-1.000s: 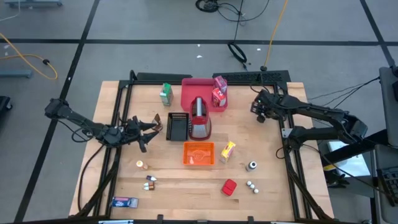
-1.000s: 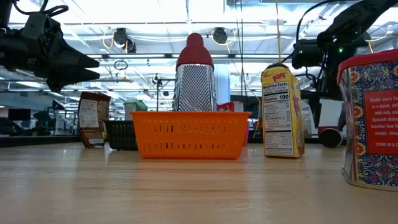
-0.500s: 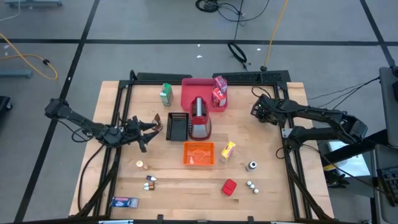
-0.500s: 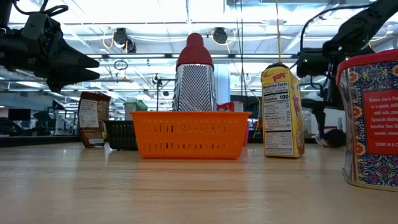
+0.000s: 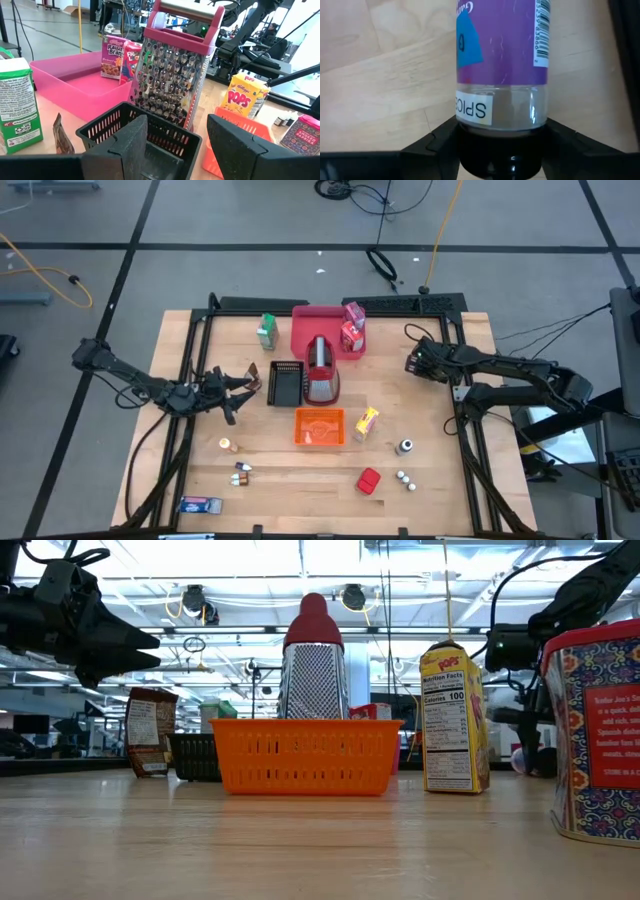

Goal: Pick & Place Kitchen Items
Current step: Put the violet seasoning bottle into the black bin

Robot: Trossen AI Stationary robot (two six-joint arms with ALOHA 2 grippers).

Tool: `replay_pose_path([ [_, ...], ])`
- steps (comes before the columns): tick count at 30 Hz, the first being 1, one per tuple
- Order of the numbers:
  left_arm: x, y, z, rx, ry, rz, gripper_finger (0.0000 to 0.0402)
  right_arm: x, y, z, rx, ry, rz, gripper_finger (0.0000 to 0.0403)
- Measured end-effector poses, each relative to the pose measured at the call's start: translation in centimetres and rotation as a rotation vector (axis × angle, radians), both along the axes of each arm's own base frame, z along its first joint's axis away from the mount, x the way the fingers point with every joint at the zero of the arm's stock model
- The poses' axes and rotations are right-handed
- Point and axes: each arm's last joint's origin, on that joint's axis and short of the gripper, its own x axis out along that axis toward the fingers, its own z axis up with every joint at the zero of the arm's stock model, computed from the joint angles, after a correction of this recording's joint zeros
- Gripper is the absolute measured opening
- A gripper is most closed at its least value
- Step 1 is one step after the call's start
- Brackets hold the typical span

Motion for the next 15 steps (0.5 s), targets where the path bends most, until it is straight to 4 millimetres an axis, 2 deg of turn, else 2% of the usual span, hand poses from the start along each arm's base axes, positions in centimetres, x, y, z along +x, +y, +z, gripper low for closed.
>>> replay_pose_path([
  [10, 0.1, -0.2, 0.3, -0.059, -0.043, -0.065, 0.0209, 0.2, -0.1, 0.1, -0.012, 0.008, 0.134, 0.0199],
  [15, 0.2, -0.4, 1.3, -0.016, -0.109, -0.134, 0.0209, 0.8, -0.4, 1.4, -0.032, -0.024, 0.234, 0.0199],
])
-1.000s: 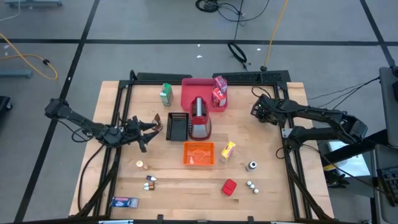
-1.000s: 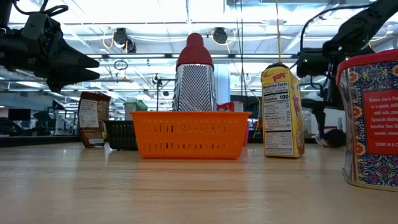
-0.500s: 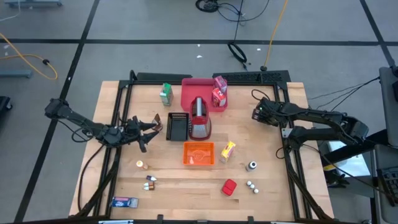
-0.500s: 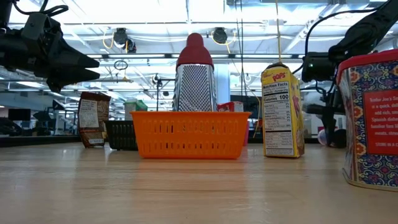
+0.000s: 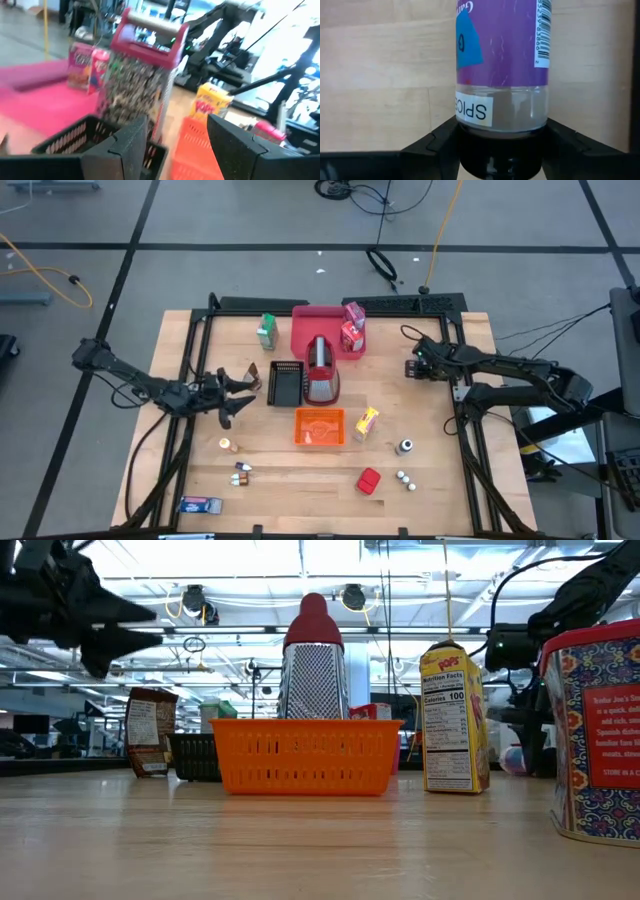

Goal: Pick & Place Kitchen Items
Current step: Put the violet seasoning bottle into the black bin

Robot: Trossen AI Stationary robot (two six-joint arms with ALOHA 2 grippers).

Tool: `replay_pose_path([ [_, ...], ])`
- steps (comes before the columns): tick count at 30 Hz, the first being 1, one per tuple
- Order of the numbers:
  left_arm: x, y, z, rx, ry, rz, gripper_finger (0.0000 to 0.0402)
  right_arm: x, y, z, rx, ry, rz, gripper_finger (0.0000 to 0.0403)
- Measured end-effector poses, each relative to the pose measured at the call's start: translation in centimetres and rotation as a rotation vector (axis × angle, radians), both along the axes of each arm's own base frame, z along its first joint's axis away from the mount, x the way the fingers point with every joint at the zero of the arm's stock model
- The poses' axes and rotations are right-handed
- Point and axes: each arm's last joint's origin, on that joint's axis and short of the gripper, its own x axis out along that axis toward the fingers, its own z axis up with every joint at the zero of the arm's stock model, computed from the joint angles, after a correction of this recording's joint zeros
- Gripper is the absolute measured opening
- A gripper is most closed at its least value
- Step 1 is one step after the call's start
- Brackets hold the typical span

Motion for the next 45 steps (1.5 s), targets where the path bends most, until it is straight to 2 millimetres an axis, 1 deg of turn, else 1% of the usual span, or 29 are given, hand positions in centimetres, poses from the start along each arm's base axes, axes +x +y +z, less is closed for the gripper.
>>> replay_pose_path([
  [4, 0.1, -0.1, 1.2, 0.047, -0.033, -0.011, 0.0209, 1.1, -0.4, 2.0, -0.054, -0.102, 0.094, 0.0199],
  [8, 0.3, -0.2, 2.3, 0.091, -0.036, -0.009, 0.0209, 2.1, -0.2, 3.9, -0.09, -0.167, 0.187, 0.0199],
  [11, 0.6, -0.3, 3.5, 0.117, -0.04, -0.007, 0.0209, 3.1, 0.0, 5.8, -0.135, -0.249, 0.27, 0.0199],
  [16, 1.8, -0.8, 5.7, 0.202, -0.018, -0.003, 0.0209, 4.2, 0.5, 8.7, -0.196, -0.368, 0.377, 0.0199],
  [20, 3.2, -1.5, 7.6, 0.303, 0.018, -0.001, 0.0209, 5.1, 1.2, 11.0, -0.248, -0.459, 0.464, 0.0199],
  [25, 5.4, -2.4, 10.2, 0.48, 0.121, 0.051, 0.0209, 6.1, 2.3, 13.9, -0.288, -0.561, 0.558, 0.0199],
  [30, 8.3, -3.5, 12.5, 0.699, 0.24, 0.127, 0.0209, 7.2, 3.7, 16.0, -0.315, -0.709, 0.675, 0.0199],
  [33, 10.3, -4.2, 13.4, 0.877, 0.34, 0.194, 0.0209, 7.7, 4.5, 16.6, -0.331, -0.77, 0.728, 0.0199],
  [38, 13.6, -5.4, 14.1, 1.225, 0.572, 0.299, 0.0209, 8.3, 5.8, 17.1, -0.339, -0.827, 0.789, 0.0199],
  [41, 15.5, -6.0, 14.4, 1.42, 0.702, 0.323, 0.0209, 8.5, 6.5, 17.4, -0.34, -0.865, 0.819, 0.0199],
  [45, 18.1, -6.1, 14.7, 1.599, 0.824, 0.321, 0.0209, 8.8, 7.6, 18.0, -0.355, -0.933, 0.862, 0.0199],
])
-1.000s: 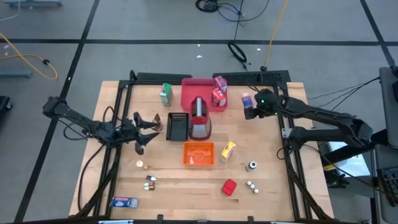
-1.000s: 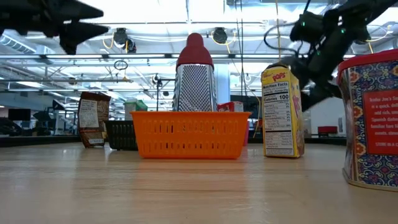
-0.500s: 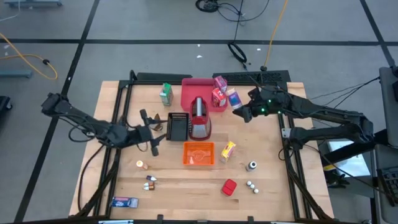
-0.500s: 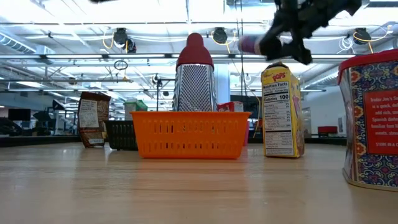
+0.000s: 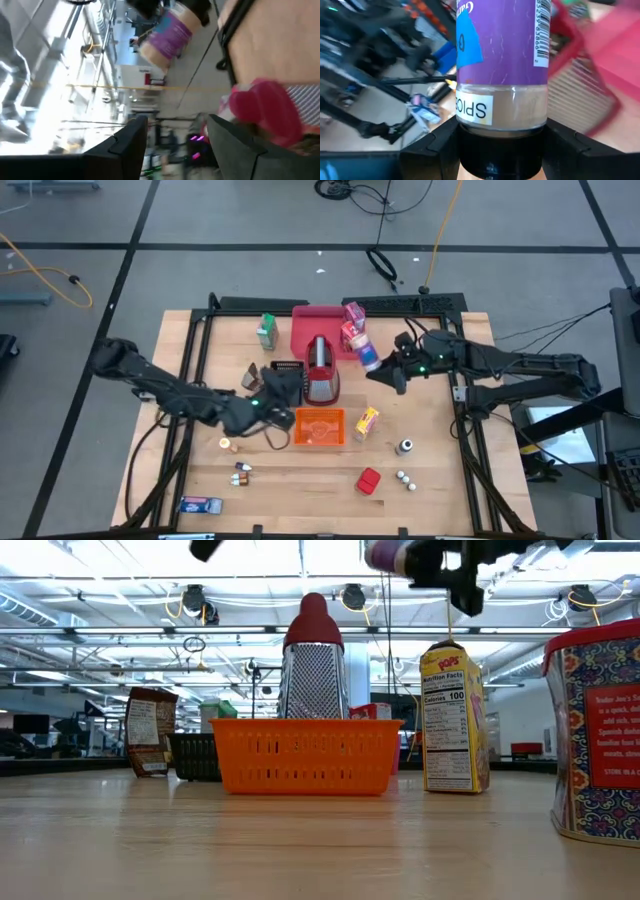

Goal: Pick & Place Kitchen Items
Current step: Put the violet seasoning bottle into the black bin

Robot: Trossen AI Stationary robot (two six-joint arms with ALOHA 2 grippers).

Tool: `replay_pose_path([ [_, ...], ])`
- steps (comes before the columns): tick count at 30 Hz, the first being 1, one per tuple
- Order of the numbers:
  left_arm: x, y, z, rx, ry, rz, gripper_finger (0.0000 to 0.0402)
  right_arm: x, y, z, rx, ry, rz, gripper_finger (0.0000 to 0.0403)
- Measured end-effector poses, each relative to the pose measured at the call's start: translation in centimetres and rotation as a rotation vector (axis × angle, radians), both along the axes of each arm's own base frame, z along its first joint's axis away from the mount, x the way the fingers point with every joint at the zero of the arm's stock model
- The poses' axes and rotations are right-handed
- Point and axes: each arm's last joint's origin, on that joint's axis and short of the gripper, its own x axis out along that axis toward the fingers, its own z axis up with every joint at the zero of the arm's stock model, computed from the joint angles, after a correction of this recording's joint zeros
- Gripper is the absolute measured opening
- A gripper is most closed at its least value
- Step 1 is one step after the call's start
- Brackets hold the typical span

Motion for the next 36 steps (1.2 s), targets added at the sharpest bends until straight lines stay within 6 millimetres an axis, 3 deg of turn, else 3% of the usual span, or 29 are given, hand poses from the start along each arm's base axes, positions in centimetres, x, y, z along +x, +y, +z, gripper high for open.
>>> replay_pose_path([
  [10, 5.2, 0.7, 1.9, 0.22, 0.17, 0.08, 0.0209, 0.3, 2.5, 0.5, -0.037, -0.059, 0.069, 0.0199],
  [18, 8.1, -0.2, 3.0, 0.341, 0.269, 0.046, 0.0209, 0.7, 3.4, 0.2, -0.058, -0.045, 0.081, 0.0199],
  [27, 9.7, -0.8, 1.8, 0.443, 0.386, -0.021, 0.0209, 1.4, 3.7, -0.4, -0.059, -0.017, 0.093, 0.0199],
  [36, 9.9, -0.6, 1.8, 0.461, 0.386, -0.053, 0.0209, 1.5, 3.7, -0.3, -0.057, -0.029, 0.094, 0.0199],
])
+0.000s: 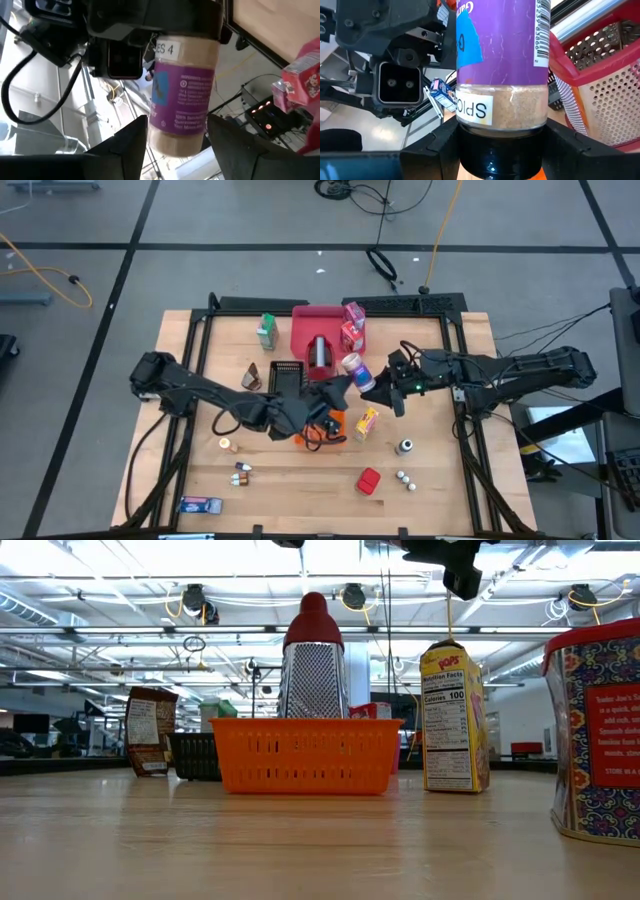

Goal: Pick & Place Kitchen Items
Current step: Put the violet seasoning bottle into the black bin

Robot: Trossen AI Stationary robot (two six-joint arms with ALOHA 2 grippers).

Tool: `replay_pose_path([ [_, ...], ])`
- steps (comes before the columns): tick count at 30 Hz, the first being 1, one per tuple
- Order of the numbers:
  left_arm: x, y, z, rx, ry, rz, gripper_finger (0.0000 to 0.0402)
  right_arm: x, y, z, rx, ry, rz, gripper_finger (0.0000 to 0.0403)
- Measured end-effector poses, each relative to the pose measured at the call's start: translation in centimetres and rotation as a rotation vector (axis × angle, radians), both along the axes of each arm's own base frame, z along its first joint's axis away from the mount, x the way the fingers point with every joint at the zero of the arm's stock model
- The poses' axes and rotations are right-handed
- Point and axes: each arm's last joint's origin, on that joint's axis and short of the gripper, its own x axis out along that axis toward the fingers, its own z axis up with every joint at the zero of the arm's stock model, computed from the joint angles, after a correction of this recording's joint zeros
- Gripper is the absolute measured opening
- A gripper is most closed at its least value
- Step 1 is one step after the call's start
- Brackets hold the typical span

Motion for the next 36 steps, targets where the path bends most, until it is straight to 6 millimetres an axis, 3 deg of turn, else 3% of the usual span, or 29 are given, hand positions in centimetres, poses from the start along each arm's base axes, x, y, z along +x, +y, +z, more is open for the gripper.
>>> replay_pose_path([
  [14, 0.7, 1.7, 0.3, 0.027, 0.009, -0.125, 0.0209, 0.0, 0.4, 0.1, -0.001, -0.017, 0.004, 0.0199],
  [21, 1.3, 2.6, -0.5, -0.007, 0.006, -0.082, 0.0209, 0.1, 0.4, 0.2, 0.002, -0.028, 0.007, 0.0199],
  [36, 1.5, 2.7, -0.4, 0.026, 0.034, -0.169, 0.021, 0.0, 0.6, 0.2, 0.004, -0.023, 0.032, 0.0199],
])
